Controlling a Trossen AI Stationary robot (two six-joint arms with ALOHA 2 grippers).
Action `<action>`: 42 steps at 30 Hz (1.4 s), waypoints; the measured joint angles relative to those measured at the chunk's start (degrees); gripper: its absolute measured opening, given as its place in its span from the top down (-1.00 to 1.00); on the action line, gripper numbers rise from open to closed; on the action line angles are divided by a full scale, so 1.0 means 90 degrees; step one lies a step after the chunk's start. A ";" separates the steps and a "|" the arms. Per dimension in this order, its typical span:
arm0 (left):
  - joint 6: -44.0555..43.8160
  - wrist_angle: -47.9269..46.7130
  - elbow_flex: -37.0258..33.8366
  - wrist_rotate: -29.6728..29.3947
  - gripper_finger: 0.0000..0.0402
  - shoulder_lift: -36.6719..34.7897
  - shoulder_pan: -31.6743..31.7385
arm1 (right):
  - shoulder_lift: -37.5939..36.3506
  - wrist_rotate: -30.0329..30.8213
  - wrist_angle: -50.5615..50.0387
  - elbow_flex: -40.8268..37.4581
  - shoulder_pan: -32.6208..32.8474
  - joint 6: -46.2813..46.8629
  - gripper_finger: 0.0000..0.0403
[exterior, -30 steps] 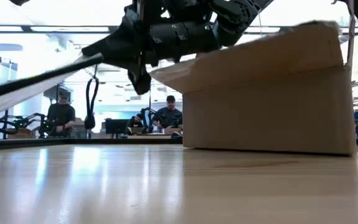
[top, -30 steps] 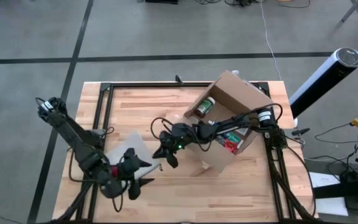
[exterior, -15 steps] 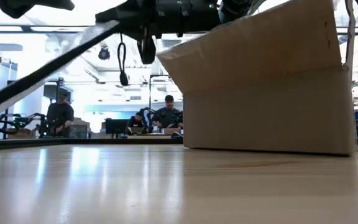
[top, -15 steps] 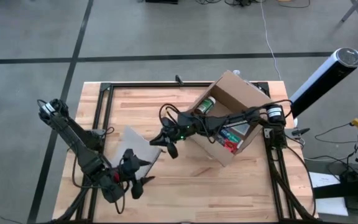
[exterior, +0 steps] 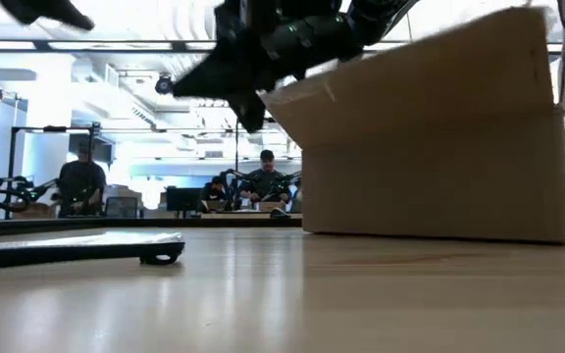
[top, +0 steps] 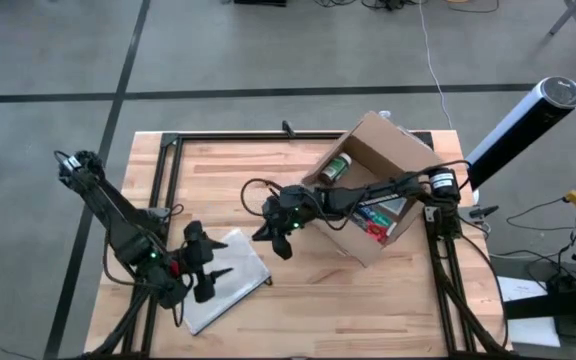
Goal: Unpack boxes
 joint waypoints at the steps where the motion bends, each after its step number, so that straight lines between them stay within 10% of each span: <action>1: -0.0101 -0.0073 -0.0040 0.0213 -0.38 0.0048 0.0000 | 0.0048 0.0002 -0.0177 0.0000 0.0000 -0.0050 1.00; 9: -0.0674 0.0032 -0.0734 0.1369 -0.38 0.0910 0.0000 | 0.0549 -0.0332 -0.0483 -0.0012 0.0068 -0.0072 0.91; 20: -0.0802 0.2063 -0.1678 0.2377 -0.38 0.1738 0.0000 | 0.0892 -0.0976 -0.0384 -0.0007 0.0244 0.0230 0.22; 42: 0.0004 0.3373 -0.1925 0.2401 -0.38 0.2524 0.0604 | 0.0933 -0.1004 -0.0596 0.0012 0.0277 0.0387 -0.02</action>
